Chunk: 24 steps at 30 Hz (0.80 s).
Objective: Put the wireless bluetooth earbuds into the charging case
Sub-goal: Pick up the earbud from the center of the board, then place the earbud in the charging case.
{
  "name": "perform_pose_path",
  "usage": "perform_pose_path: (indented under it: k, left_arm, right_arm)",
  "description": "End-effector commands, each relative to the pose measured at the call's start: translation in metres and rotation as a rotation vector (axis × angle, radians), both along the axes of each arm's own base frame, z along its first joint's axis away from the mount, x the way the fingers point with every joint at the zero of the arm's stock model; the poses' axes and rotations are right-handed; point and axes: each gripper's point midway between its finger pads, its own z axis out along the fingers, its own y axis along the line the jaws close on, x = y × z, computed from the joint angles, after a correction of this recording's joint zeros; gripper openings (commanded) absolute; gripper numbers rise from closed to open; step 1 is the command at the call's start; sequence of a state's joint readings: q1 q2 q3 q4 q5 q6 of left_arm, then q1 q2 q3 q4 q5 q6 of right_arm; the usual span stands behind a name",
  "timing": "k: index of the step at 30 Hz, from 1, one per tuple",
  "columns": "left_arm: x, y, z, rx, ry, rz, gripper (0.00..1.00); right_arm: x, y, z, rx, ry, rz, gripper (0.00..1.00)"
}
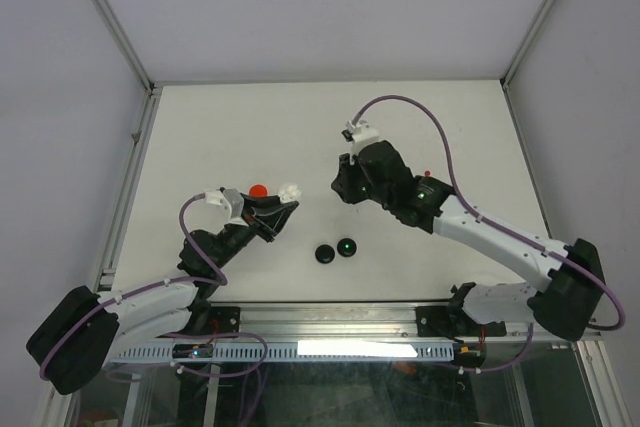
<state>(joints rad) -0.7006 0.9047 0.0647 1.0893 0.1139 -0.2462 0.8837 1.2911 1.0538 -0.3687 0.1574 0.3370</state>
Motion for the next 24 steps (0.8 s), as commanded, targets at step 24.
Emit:
perform_pose_path:
  k: [24]
  left_arm:
    - [-0.041,-0.030,0.088,-0.085,-0.340,-0.261,0.13]
  right_arm:
    - [-0.079,0.041,0.160,0.690,-0.474,0.494,0.13]
